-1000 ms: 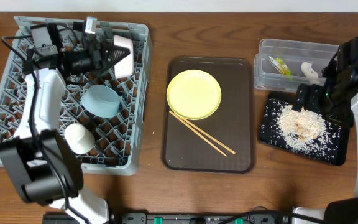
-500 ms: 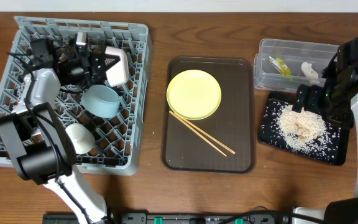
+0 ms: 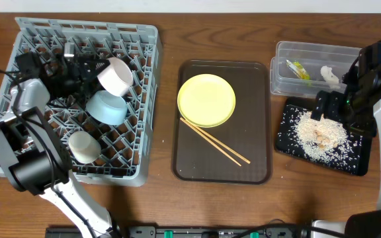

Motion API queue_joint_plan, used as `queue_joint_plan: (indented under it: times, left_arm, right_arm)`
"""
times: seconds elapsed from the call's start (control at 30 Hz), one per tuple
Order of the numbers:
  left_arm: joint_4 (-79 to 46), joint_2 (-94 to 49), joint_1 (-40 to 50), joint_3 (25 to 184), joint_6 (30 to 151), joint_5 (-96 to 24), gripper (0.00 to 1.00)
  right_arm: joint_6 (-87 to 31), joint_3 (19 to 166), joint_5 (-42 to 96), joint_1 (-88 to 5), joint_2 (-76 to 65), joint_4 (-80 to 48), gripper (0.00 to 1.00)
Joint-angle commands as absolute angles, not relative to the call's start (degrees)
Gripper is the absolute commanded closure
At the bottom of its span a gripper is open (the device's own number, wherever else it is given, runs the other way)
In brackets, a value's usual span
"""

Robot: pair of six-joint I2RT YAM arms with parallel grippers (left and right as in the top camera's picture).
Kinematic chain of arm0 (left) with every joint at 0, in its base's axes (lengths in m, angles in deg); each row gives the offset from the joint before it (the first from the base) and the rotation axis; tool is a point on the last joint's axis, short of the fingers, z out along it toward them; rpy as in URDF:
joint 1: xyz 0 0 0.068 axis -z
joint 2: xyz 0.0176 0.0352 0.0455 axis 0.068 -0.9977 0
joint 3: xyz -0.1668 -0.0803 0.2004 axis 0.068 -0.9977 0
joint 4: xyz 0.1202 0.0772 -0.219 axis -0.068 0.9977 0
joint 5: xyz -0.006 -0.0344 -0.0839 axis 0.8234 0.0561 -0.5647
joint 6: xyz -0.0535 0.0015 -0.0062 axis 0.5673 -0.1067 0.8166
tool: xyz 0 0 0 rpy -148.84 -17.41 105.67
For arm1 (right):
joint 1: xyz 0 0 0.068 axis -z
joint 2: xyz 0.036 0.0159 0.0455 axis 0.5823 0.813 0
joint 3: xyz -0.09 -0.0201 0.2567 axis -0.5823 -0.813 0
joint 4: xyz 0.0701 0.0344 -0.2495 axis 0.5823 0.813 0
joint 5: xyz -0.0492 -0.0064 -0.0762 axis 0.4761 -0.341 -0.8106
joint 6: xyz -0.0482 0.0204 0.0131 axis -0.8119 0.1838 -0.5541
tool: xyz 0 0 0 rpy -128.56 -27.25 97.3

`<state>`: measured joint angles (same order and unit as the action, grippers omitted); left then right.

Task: Sort waste into correct bins and load items into the dishwasher
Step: 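Open the left gripper and raise it from the rack, then move the left gripper back toward the yellow plate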

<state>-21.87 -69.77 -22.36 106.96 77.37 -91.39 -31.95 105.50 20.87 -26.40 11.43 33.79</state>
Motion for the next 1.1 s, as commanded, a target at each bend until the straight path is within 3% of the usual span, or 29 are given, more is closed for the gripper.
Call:
queue_joint_plan:
  times: [0.0, 0.5, 0.77, 0.9, 1.07]
  left_arm:
    - [-20.4, -70.2, -25.5, 107.7, 78.7, -84.7, 0.23]
    - [-19.7, -60.9, -33.1, 107.7, 78.8, -82.9, 0.12]
    - [-3.7, -46.2, -27.9, 107.7, 79.0, -56.1, 0.11]
    - [4.2, -39.9, -20.5, 107.7, 80.5, -45.6, 0.11]
    - [11.1, -36.3, -7.4, 107.7, 91.4, -30.3, 0.11]
  right_arm:
    - [-31.4, 106.4, 20.4, -26.2, 11.0, 34.2, 0.01]
    - [-31.5, 106.4, 20.4, -26.2, 11.0, 34.2, 0.01]
    - [-31.5, 106.4, 20.4, -26.2, 11.0, 33.5, 0.01]
    - [-31.5, 106.4, 20.4, -26.2, 11.0, 33.0, 0.01]
    - [-31.5, 106.4, 20.5, -26.2, 11.0, 32.7, 0.01]
